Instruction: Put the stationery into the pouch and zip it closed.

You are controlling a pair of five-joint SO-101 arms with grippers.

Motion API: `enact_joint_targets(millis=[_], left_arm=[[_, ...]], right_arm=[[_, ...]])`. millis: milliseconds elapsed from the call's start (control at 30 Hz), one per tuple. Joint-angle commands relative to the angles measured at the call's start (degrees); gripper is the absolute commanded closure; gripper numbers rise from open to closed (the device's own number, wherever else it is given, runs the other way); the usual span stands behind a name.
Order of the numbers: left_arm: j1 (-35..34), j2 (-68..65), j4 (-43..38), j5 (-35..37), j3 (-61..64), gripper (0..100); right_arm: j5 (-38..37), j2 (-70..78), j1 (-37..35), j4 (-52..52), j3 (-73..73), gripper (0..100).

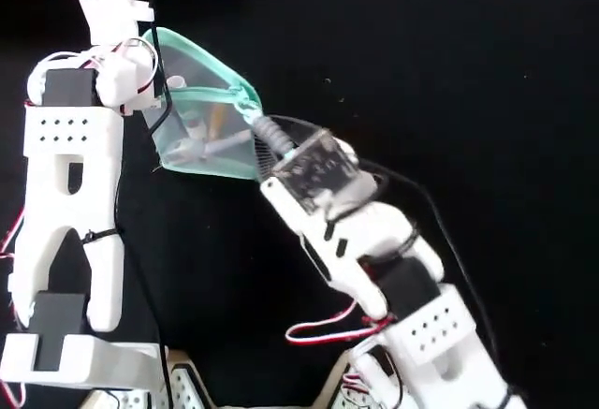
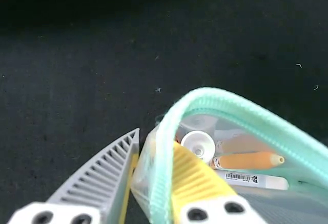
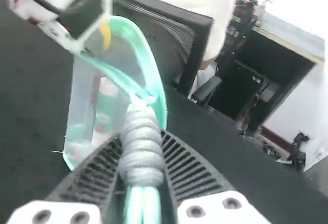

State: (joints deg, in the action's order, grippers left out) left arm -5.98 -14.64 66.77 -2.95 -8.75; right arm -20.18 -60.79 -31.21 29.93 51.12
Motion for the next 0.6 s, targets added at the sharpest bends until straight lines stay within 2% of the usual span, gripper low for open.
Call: enact_joint_targets(millis=[0, 100, 200, 400, 567], left_arm=[[-0.9, -5.2, 0.3, -0.9, 14.1, 97], [-1.8, 0.9, 4.0, -0.7, 14.1, 97], [-2.1, 7.9, 7.3, -0.4, 14.2, 97], [-1.6, 20.1, 8.3, -0.4, 18.2, 96], [-4.3, 29.6, 7.9, -0.4, 20.6, 85]], right_arm=[[-3.5, 7.3, -1.5, 5.0, -14.1, 98.6], [-6.3, 11.7, -1.5, 9.2, -18.7, 98.6], [-7.9, 12.7, -0.4, 8.6, -18.8, 98.6], [-7.9, 13.1, 5.5, 8.4, -18.8, 98.6], [-7.9, 12.8, 5.5, 8.3, -19.2, 98.6]])
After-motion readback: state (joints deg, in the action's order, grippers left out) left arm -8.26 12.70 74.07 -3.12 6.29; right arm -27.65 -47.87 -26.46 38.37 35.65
